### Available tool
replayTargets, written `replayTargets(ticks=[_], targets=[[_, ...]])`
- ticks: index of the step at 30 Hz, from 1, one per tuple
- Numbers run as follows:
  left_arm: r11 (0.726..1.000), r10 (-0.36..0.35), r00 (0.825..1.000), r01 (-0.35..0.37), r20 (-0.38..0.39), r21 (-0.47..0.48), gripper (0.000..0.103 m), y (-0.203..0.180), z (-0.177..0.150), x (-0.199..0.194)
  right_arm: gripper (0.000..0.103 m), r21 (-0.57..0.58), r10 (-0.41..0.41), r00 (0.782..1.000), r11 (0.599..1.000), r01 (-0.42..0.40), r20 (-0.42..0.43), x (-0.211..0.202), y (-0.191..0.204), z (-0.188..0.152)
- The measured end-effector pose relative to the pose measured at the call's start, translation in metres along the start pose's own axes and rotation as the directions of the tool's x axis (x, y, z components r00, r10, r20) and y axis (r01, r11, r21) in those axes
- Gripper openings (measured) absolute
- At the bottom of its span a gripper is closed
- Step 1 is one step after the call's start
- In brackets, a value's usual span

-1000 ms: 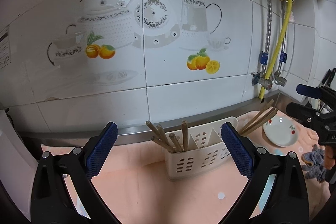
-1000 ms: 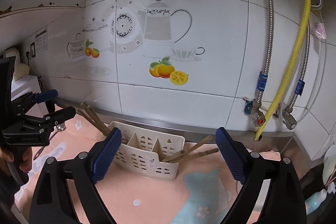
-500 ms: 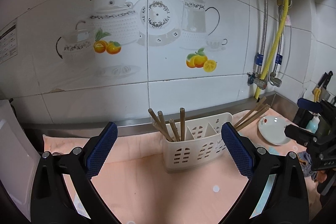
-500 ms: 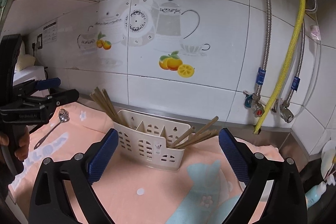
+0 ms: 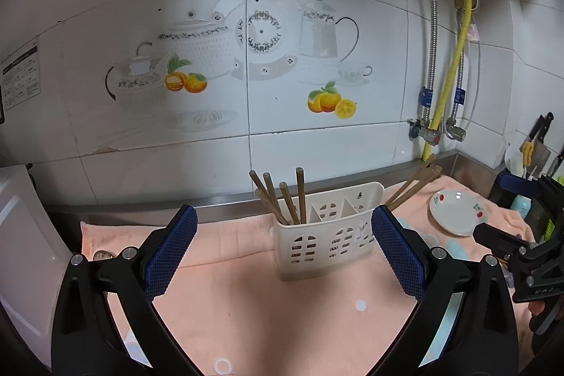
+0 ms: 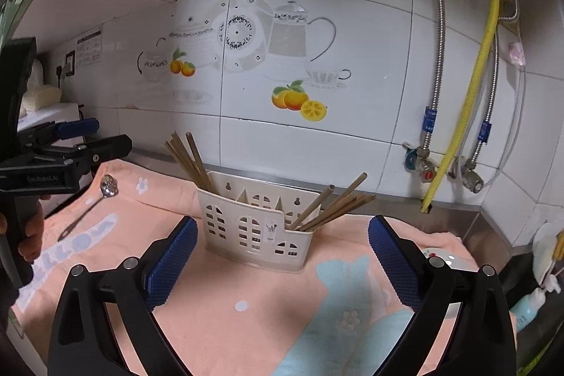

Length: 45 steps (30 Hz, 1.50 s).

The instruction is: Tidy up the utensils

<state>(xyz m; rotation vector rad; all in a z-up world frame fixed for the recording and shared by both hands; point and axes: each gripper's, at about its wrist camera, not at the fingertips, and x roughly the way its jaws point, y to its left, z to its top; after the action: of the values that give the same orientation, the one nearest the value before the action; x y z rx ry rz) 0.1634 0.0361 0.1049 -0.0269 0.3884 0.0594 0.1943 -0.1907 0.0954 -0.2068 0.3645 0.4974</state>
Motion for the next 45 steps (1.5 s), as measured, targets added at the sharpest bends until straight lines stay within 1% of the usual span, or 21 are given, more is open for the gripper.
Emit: replayTargets(ticks=[5,10,16,19,29,37,45], targets=[[1.000,-0.008,1.000,0.008,0.005,-0.009,0.098,0.000,-0.007,-0.012,0.095,0.006,0.001,1.000,1.000,-0.001,0.006,-0.010,0.006,-0.007],[1.000,-0.003,1.000,0.003,0.011,-0.007,0.098,-0.001,-0.012,-0.023,0.095,0.039,0.016,1.000,0.999,-0.017,0.014,-0.021,0.007,-0.010],[0.999,-0.015,1.000,0.015,0.010,-0.038,0.098,0.004,-0.020,-0.034,0.095,0.067,0.019,0.999,0.998,-0.021,0.028,-0.033,0.009,-0.014],[0.999,-0.008,1.000,0.008,0.013,-0.047,0.098,0.006,-0.024,-0.039,0.095,0.074,0.014,0.999,0.997,-0.016,0.029,-0.038,0.010,-0.017],[0.998,-0.006,1.000,0.007,0.017,-0.064,0.098,0.009,-0.034,-0.050,0.095,0.109,0.021,0.999,0.994,-0.024,0.028,-0.045,0.009,-0.024],[0.997,-0.033,0.999,0.033,-0.002,-0.075,0.098,0.009,-0.044,-0.053,0.095,0.109,0.004,1.000,0.994,-0.006,0.025,-0.048,0.011,-0.031],[0.998,-0.024,1.000,0.023,-0.013,-0.054,0.098,0.003,-0.054,-0.058,0.095,0.135,0.009,1.000,0.991,-0.011,0.016,-0.051,0.010,-0.038]])
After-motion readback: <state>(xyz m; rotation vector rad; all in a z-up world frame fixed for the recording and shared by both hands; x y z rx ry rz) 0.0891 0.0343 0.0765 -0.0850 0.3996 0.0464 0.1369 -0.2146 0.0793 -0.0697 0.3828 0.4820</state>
